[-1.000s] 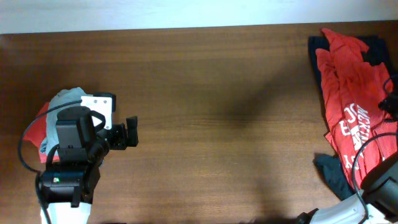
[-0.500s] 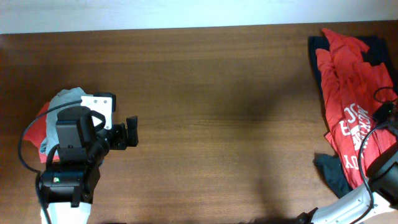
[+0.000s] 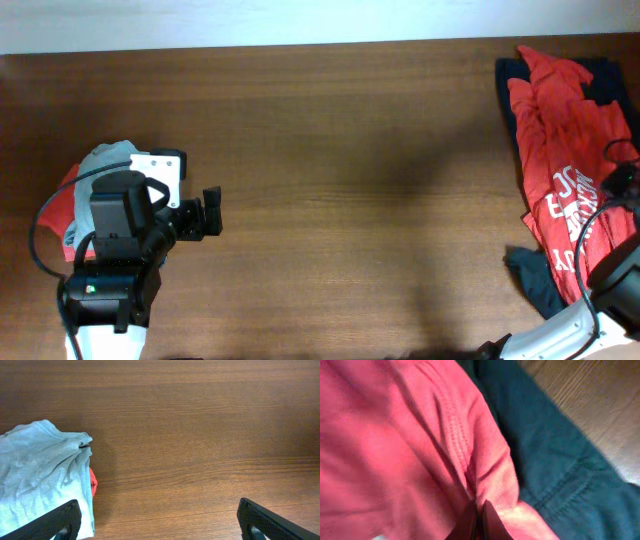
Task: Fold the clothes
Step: 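Reach the right gripper to the red T-shirt on the right pile and grasp it, then drag the red T-shirt leftward to the table center with the right gripper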
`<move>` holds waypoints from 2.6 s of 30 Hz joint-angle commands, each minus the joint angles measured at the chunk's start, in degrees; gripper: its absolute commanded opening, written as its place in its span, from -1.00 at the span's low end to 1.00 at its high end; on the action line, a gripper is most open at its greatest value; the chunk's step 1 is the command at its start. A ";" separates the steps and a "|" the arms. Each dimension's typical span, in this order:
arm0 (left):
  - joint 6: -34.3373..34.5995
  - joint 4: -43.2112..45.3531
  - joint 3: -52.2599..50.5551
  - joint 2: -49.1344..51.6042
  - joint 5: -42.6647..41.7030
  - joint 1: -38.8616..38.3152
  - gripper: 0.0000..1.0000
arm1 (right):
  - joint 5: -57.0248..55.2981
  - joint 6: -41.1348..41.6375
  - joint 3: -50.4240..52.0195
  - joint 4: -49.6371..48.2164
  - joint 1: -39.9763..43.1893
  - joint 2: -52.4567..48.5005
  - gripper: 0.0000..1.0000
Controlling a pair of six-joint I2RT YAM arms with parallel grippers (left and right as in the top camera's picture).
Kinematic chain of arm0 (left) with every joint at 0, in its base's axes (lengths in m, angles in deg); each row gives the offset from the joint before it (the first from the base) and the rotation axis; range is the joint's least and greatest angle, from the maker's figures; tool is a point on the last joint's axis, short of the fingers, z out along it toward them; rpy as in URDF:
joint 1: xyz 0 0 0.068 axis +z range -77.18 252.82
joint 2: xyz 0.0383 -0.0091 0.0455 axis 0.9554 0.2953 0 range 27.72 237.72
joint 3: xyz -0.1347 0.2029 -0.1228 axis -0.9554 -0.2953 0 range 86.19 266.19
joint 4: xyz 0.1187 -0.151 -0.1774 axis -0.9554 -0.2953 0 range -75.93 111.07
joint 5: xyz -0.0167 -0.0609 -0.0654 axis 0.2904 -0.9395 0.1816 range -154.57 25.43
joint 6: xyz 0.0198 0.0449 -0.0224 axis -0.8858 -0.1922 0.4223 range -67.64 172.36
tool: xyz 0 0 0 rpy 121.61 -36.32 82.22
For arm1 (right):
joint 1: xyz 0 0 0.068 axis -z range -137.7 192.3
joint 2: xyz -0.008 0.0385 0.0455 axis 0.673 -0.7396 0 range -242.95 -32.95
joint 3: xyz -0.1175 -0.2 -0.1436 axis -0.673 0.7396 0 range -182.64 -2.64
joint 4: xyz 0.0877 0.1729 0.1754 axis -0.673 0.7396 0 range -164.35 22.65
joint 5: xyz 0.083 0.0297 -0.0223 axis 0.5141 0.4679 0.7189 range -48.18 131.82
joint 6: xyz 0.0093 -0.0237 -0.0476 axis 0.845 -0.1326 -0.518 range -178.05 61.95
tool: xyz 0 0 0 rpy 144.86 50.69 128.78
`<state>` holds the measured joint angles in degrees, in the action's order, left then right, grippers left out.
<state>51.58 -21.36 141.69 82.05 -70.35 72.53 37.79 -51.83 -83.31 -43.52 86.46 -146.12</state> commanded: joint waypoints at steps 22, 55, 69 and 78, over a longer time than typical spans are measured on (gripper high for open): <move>0.35 0.57 1.22 0.09 -0.42 -0.17 0.98 | 14.16 -1.07 -3.78 9.44 -54.80 18.64 -0.92; 2.40 14.88 1.44 23.26 -13.03 -11.02 0.68 | -3.82 3.76 -3.96 32.46 -48.13 30.23 0.64; 7.87 40.81 2.69 53.37 -17.11 -18.08 0.86 | -3.02 3.50 -3.93 40.33 -40.70 30.21 0.67; 7.89 46.10 2.69 57.05 -13.92 -19.32 0.94 | -3.04 3.50 -3.93 40.33 -40.70 30.21 0.67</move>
<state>58.95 23.44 143.49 136.71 -83.14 54.34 34.43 -48.81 -86.47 -3.39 45.40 -116.37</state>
